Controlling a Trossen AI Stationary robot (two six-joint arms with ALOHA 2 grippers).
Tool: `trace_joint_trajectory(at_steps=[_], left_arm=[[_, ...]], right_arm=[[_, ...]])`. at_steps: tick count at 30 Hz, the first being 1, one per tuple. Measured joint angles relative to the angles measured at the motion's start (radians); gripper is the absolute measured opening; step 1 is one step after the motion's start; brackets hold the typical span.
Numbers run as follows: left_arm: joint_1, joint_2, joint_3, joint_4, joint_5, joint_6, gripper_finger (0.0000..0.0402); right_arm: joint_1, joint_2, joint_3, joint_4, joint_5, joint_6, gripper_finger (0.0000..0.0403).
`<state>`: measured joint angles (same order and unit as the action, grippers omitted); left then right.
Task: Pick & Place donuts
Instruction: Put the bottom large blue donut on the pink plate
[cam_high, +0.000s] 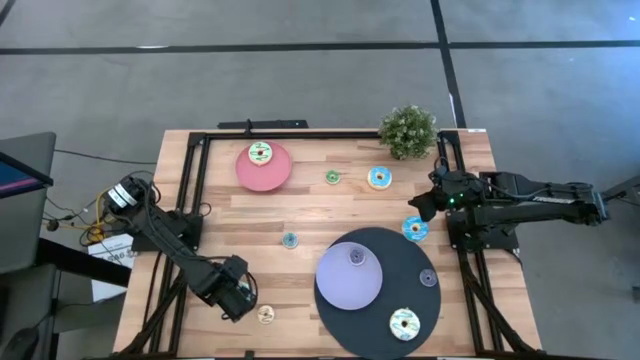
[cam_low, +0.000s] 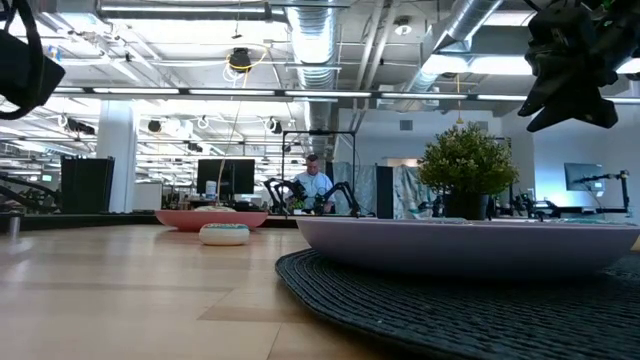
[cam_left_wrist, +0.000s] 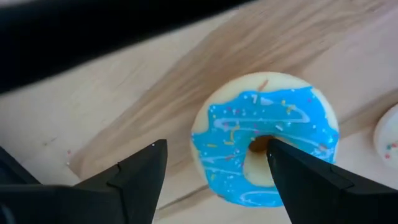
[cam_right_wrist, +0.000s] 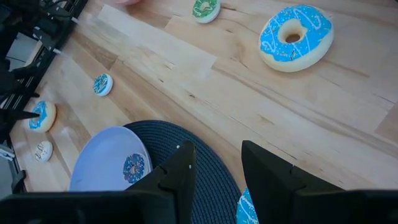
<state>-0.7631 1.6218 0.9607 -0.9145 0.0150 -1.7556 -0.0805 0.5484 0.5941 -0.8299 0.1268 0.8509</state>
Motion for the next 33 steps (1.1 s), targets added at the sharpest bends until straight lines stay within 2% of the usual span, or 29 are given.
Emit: trace_joint_trajectory(at_steps=[8,15,27,30,33], left_arm=[[0.0,0.0,-0.017,0.005,0.0,0.068,0.027],[0.0,0.0,-0.118,0.157,0.025,0.053,0.027],[0.0,-0.001,-0.121,0.171,0.027,0.051,0.0269],[0.0,-0.001,-0.121,0.176,0.035,0.045,0.0254],[0.0,-0.001,-0.121,0.185,0.054,0.046,0.0222]], right_arm=[[0.0,0.0,0.0,0.0,0.0,-0.003,0.0121],[0.0,0.0,0.0,0.0,0.0,-0.005,0.0121],[0.0,0.0,0.001,0.0,0.0,-0.005,0.0121],[0.0,0.0,0.001,0.0,0.003,-0.005,0.0121],[0.0,0.0,0.001,0.0,0.003,-0.005,0.0121]])
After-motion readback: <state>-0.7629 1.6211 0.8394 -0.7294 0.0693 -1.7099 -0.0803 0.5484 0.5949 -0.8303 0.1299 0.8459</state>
